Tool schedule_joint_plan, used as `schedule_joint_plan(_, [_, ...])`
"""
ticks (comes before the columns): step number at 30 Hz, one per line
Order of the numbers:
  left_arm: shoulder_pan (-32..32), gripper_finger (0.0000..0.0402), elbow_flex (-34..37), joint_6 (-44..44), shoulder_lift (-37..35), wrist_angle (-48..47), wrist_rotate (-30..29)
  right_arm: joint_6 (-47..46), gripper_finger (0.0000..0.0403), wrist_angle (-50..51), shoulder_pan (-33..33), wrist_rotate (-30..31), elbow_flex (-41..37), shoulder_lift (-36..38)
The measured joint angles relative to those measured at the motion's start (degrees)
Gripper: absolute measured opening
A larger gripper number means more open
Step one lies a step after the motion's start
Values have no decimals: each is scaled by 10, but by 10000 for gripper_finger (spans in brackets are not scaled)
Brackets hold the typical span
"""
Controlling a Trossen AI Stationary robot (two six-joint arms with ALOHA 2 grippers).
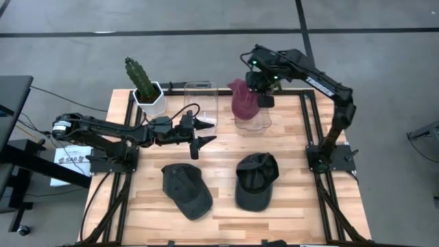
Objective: Pick & Place hat
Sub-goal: Put the red cap into the right transparent bin
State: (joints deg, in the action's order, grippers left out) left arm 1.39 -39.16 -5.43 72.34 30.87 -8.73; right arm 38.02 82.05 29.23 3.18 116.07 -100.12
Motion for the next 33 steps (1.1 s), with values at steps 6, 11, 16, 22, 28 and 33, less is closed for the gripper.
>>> schedule_joint_plan(6, [0,236,0,0,0,0,0,0,15,32,9,62,0,-31])
schedule_joint_plan(11, [0,236,0,0,0,0,0,1,15,22,8,73,0,-34])
schedule_joint_plan(16, [0,236,0,0,0,0,-2,5,17,15,0,66,0,-34])
schedule_joint_plan(22, [0,236,0,0,0,0,-2,1,15,10,-14,56,-1,-46])
schedule_joint_plan(28, [0,236,0,-11,0,0,-2,-2,18,9,-22,58,0,-79])
schedule_joint_plan(33, [0,236,0,-15,0,0,-2,3,15,8,-24,59,0,-106])
